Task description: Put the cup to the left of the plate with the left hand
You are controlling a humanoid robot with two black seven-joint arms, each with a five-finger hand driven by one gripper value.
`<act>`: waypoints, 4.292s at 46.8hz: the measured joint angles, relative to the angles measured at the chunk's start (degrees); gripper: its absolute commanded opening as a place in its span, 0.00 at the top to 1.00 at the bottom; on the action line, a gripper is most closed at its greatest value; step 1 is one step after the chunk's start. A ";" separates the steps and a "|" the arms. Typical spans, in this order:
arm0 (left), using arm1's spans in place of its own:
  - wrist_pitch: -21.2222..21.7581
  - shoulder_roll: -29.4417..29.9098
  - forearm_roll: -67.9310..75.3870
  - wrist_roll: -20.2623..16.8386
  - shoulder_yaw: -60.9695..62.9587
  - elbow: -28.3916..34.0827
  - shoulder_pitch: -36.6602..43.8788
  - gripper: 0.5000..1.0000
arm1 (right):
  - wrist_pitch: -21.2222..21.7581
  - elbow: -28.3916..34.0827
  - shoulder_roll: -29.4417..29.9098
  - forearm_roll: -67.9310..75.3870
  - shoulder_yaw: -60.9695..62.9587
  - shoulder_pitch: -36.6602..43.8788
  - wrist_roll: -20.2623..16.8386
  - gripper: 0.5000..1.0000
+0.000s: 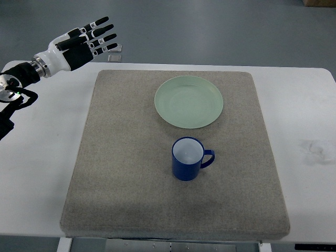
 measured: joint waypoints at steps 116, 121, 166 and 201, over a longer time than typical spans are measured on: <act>5.84 -2.61 49.04 -22.06 5.06 -35.88 25.31 0.01 | -0.02 0.00 0.00 0.01 0.00 -0.03 0.00 0.14; 5.56 -3.18 49.22 -22.07 6.28 -35.33 24.63 0.01 | -0.01 0.00 0.00 0.01 0.00 -0.01 0.00 0.14; 5.84 -6.42 52.88 -22.04 8.23 -34.96 23.49 0.01 | 0.01 0.00 0.00 0.01 0.00 -0.03 0.00 0.14; 6.20 -7.72 57.14 -22.06 8.14 -34.33 22.97 0.22 | 0.00 0.00 0.00 0.01 0.00 -0.02 -0.02 0.14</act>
